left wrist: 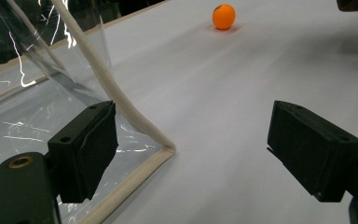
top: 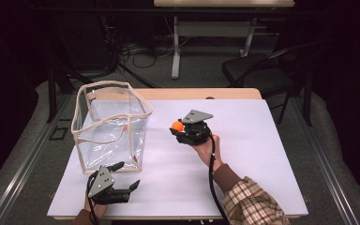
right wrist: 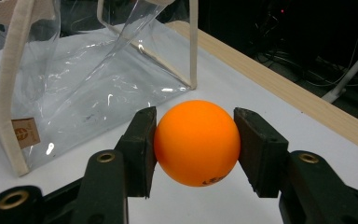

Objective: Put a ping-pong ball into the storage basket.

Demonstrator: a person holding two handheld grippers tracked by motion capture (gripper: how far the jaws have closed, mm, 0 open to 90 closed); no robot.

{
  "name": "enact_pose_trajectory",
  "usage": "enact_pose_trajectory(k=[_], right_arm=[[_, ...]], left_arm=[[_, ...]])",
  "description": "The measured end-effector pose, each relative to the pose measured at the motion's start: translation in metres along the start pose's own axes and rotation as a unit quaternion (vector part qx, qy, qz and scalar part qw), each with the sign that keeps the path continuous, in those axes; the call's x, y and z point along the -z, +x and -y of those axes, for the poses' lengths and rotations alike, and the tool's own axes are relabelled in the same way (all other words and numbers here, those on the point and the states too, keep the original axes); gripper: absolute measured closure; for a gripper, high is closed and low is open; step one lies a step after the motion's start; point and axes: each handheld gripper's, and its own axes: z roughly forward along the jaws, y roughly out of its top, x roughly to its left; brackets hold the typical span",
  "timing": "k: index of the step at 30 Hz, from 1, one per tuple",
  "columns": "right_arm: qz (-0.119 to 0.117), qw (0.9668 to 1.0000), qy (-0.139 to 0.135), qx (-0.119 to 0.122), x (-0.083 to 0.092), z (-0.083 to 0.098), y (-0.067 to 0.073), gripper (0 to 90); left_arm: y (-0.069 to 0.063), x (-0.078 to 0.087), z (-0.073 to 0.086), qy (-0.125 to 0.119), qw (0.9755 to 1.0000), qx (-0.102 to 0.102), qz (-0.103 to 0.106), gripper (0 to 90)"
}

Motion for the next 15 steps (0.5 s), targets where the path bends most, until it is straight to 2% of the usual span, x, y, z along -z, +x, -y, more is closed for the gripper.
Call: enact_pose_trajectory(k=[15], right_arm=[[0.003, 1.0000, -0.002, 0.000, -0.003, -0.012, -0.004, 50.9]], left_arm=[[0.000, 0.000, 0.000, -0.001, 1.0000, 0.000, 0.000, 15.9]])
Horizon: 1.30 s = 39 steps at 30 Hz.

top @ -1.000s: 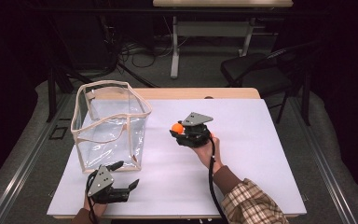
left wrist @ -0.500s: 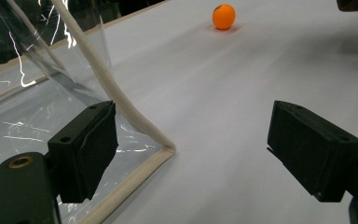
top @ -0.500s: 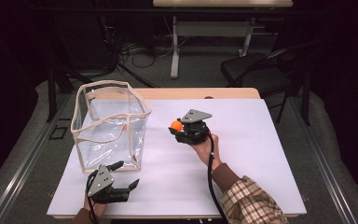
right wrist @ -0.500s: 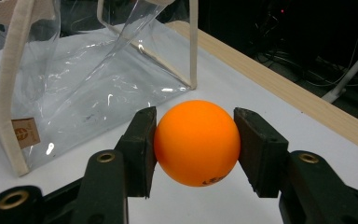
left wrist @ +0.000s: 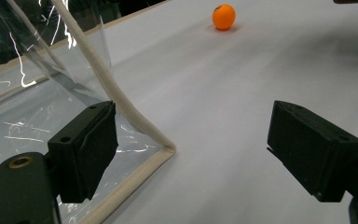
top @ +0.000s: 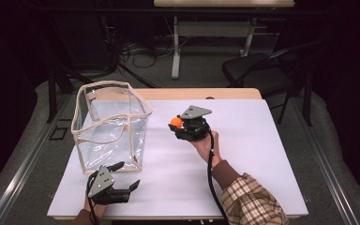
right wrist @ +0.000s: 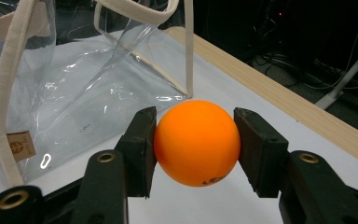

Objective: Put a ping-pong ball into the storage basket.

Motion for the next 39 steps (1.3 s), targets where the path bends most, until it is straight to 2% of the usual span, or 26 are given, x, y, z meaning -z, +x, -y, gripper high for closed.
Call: enact_pose_trajectory(k=[39], right_arm=[[0.003, 0.9999, -0.008, -0.006, -0.012, -0.034, -0.009, 51.0]], left_arm=[[0.000, 0.000, 0.000, -0.002, 1.0000, 0.001, 0.002, 15.9]])
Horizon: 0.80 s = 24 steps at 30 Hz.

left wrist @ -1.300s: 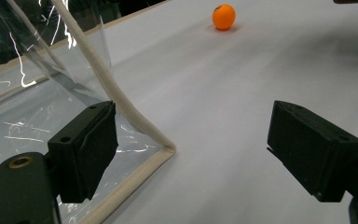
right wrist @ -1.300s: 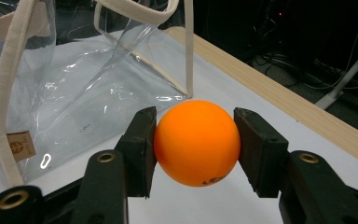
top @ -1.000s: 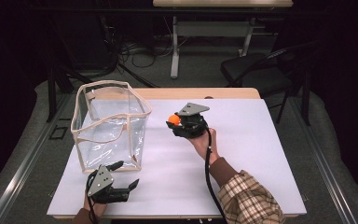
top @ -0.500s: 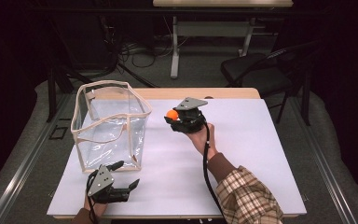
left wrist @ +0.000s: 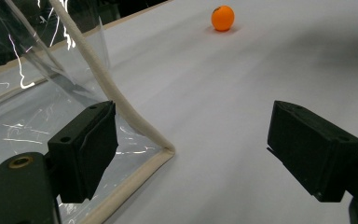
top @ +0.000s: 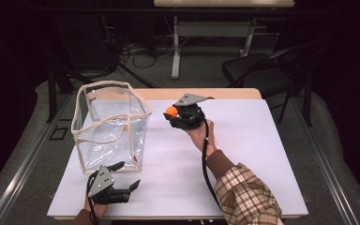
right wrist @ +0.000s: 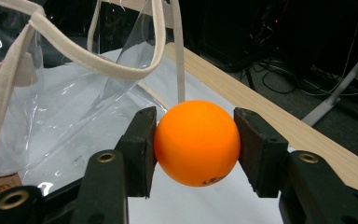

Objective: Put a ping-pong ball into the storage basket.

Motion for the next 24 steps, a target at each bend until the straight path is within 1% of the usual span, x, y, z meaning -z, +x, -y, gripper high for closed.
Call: enact_pose_trajectory(k=[10, 24], right_arm=[[-0.001, 1.0000, -0.001, 0.001, -0.001, -0.005, -0.001, 51.0], [0.002, 1.0000, -0.005, 0.006, -0.002, -0.014, -0.003, 51.0]], left_arm=[[0.000, -0.001, 0.000, 0.000, 1.0000, 0.003, -0.001, 15.9], [0.001, 0.000, 0.000, 0.000, 1.0000, 0.001, -0.001, 15.9]])
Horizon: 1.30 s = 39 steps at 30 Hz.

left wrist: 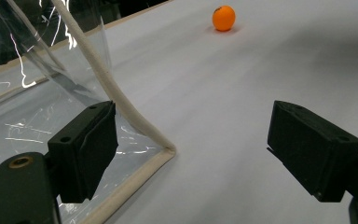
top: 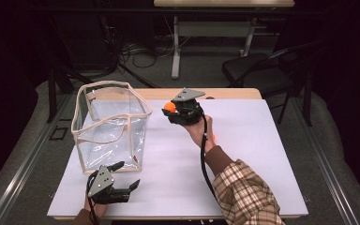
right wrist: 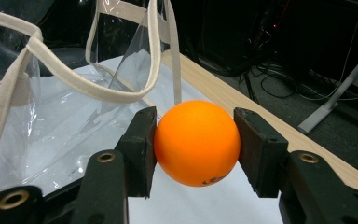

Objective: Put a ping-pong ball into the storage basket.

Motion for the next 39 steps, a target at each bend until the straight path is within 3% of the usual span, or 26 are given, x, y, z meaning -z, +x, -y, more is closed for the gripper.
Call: enact_pose_trajectory(k=[12, 39], right_arm=[[0.001, 1.0000, -0.007, 0.005, 0.000, -0.013, 0.000, 51.0], [0.002, 0.9998, -0.016, 0.008, 0.000, -0.024, -0.001, 51.0]], left_arm=[[0.000, 0.000, 0.000, 0.000, 1.0000, 0.000, 0.000, 15.9], [0.000, 0.000, 0.000, 0.000, 1.0000, 0.000, 0.000, 15.9]])
